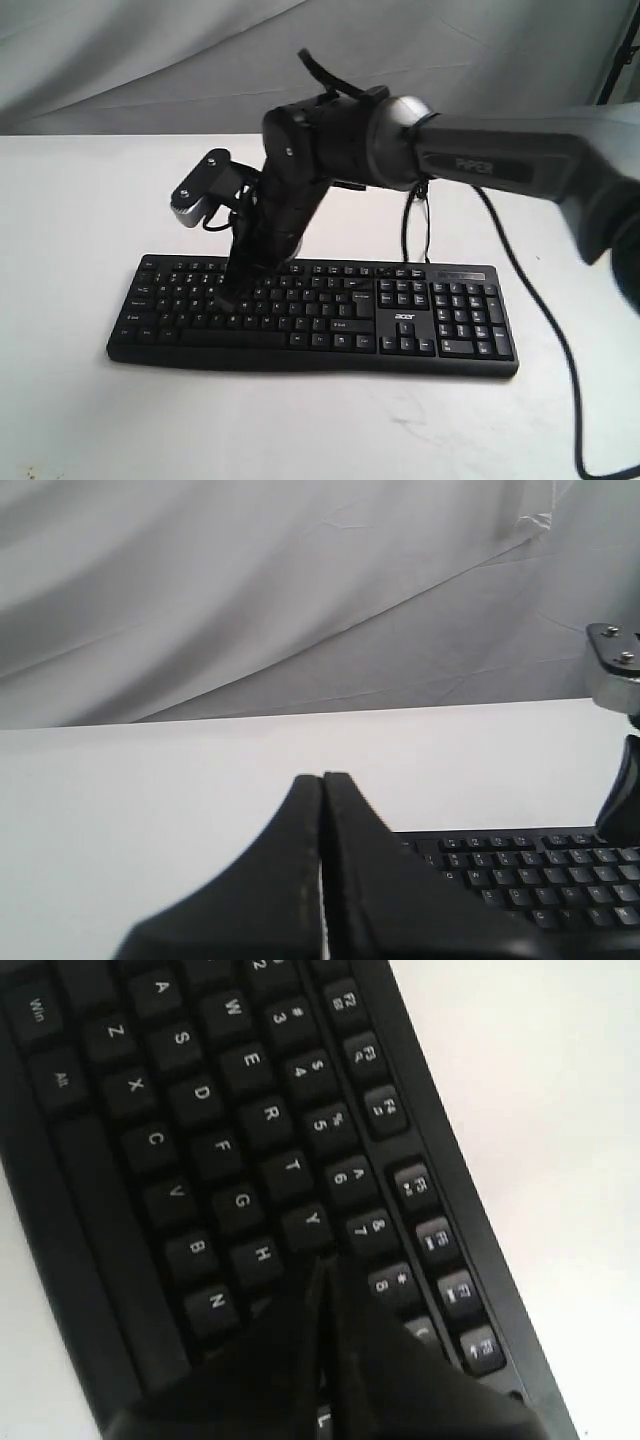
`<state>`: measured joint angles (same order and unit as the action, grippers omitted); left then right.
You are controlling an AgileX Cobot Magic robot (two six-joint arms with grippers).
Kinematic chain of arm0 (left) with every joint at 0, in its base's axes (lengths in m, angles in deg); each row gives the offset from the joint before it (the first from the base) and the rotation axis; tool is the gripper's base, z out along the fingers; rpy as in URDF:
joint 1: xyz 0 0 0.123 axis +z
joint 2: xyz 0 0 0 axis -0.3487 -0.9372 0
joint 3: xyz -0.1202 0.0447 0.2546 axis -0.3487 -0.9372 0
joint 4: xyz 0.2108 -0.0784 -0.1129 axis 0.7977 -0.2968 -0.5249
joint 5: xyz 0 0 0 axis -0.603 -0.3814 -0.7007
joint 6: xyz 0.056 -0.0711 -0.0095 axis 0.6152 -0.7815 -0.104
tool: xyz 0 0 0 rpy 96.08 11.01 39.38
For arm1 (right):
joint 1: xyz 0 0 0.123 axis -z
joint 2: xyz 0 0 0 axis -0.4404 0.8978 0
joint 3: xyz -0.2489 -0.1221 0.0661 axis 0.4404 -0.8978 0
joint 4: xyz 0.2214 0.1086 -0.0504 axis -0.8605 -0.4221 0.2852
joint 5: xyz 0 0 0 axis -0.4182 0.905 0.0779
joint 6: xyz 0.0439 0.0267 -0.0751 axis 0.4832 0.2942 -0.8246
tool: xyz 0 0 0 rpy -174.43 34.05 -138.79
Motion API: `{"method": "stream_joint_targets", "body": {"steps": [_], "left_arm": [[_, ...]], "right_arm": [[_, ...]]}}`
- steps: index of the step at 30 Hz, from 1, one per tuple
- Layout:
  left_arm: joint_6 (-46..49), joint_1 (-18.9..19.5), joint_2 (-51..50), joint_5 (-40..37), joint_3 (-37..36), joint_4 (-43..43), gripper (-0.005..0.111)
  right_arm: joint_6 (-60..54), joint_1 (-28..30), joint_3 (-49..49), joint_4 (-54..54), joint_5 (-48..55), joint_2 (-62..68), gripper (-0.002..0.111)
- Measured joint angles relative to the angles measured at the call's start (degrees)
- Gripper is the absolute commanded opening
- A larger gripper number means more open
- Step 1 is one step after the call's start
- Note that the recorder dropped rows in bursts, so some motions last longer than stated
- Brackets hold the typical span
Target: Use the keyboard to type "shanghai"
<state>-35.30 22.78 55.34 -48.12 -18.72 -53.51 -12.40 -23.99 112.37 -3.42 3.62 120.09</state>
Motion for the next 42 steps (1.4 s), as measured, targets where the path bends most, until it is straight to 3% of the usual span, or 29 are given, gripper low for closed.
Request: {"method": "stream_joint_targets", "body": {"steps": [6,42], "left_arm": [[0.00,0.00,0.00,0.00,0.00,0.00,0.000],[0.00,0.00,0.00,0.00,0.00,0.00,0.000]], "right_arm": [[-1.19,1.83,-9.01,-3.64,-7.45,-3.26,0.000],[-2.17,2.67,-9.27,-5.35,-10.26,0.02,0.000]]}}
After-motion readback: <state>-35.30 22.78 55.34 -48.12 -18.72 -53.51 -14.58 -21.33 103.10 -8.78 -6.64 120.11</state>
